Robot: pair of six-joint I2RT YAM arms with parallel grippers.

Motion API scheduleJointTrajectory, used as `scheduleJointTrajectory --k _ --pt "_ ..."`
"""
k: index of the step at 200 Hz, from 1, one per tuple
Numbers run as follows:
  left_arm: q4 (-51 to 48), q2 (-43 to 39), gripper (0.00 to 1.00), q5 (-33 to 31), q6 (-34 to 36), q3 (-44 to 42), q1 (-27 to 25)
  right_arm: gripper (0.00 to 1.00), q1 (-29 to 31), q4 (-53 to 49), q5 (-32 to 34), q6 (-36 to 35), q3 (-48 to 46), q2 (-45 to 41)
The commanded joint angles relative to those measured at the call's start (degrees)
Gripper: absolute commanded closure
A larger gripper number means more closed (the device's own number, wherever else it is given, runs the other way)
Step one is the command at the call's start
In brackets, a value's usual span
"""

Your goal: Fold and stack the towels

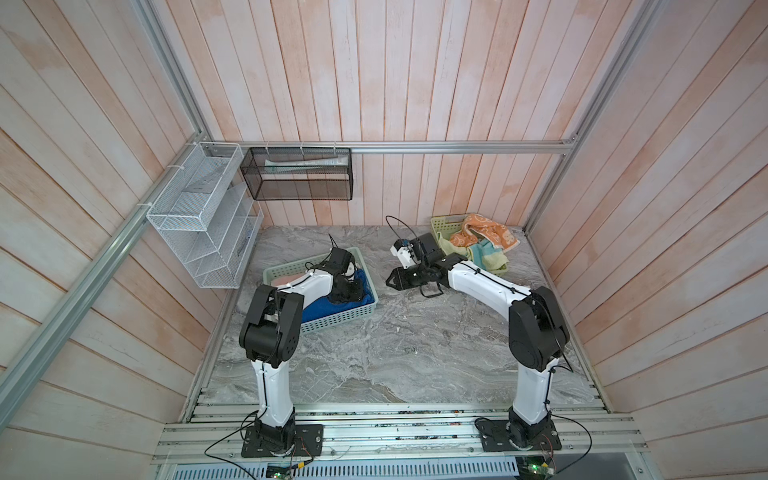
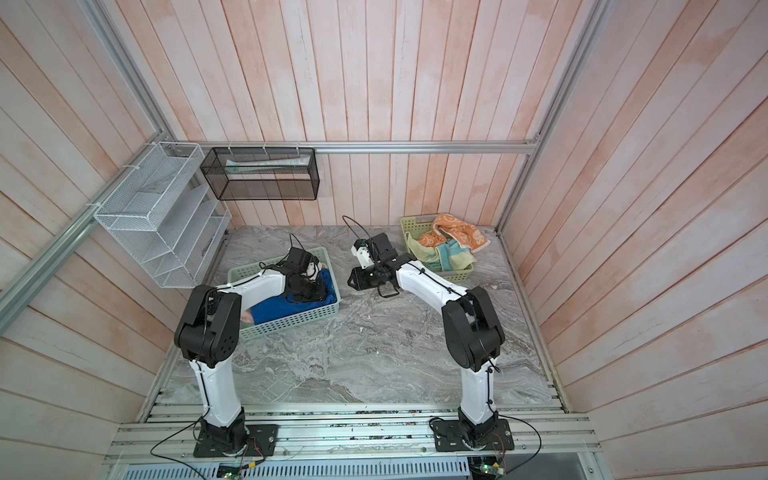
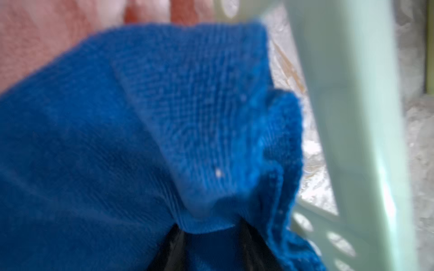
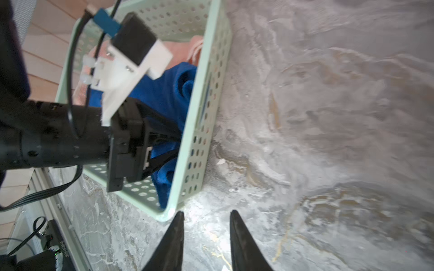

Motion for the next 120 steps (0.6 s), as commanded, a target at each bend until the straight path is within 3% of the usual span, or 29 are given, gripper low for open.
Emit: scheduleJointTrajectory --k 1,38,66,120 --pt "-4.81 1.75 0.59 -6.83 3.55 1.63 0.82 0.65 -5.77 -4.19 3.99 -3.02 4.1 -0.4" --pt "-7.04 -0.55 0.54 -9.48 5.86 6.5 4.08 0.6 -17.19 -8.98 13.65 -5.46 8.37 1.65" --pt "-7.82 -3.54 0.48 -11.31 6.18 10.4 5.09 0.57 -24.58 -11.15 14.33 -5.43 12.22 6.53" --pt "-7.49 -6.63 0.48 -6.85 4.25 15.69 4.04 0.51 -26.12 -18.21 26.92 -6.45 24.58 16.64"
